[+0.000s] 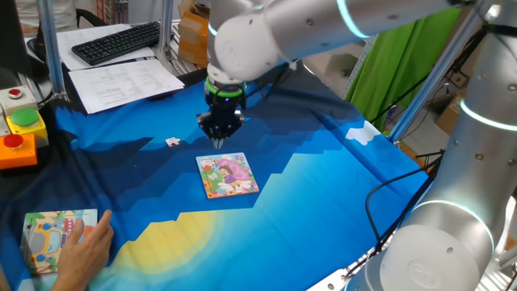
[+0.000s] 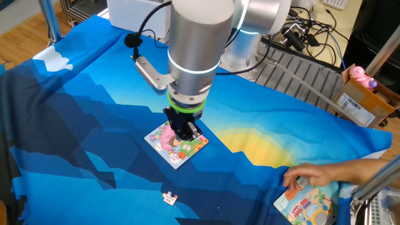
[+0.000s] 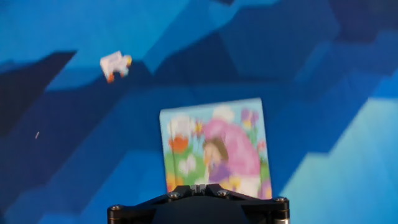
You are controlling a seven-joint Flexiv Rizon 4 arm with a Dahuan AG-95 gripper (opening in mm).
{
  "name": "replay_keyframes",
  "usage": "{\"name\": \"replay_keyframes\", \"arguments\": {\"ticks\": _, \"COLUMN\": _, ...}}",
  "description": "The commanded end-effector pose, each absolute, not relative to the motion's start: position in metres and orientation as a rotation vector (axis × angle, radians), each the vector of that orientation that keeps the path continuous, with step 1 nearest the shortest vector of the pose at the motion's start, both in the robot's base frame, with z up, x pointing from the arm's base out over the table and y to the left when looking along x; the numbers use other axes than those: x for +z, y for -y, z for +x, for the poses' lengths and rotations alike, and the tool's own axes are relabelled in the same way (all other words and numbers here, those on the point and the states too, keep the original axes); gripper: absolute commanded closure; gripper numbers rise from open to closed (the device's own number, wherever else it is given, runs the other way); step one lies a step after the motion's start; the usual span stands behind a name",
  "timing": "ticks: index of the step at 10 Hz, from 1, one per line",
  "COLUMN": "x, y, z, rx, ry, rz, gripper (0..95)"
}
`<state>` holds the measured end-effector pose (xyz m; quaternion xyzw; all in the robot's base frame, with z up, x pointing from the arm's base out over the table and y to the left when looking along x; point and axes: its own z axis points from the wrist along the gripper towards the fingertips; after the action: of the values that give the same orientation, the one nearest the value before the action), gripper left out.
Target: Assemble one piece of a puzzle
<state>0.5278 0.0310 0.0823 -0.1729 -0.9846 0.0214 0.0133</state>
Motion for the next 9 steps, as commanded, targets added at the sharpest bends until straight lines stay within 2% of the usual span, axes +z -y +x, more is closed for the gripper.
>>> {"name": "replay_keyframes", "arguments": {"ticks": 1, "x": 0.0821, "y": -0.032, "z": 0.5303, "rx": -0.047, "ry": 2.932, "rz": -0.54, "gripper": 95.0}}
{"name": "replay_keyframes", "arguments": {"ticks": 9, "x": 0.0822, "y": -0.032, "z": 0.5303, "rx": -0.054, "ry": 2.929, "rz": -0.551, "gripper": 95.0}}
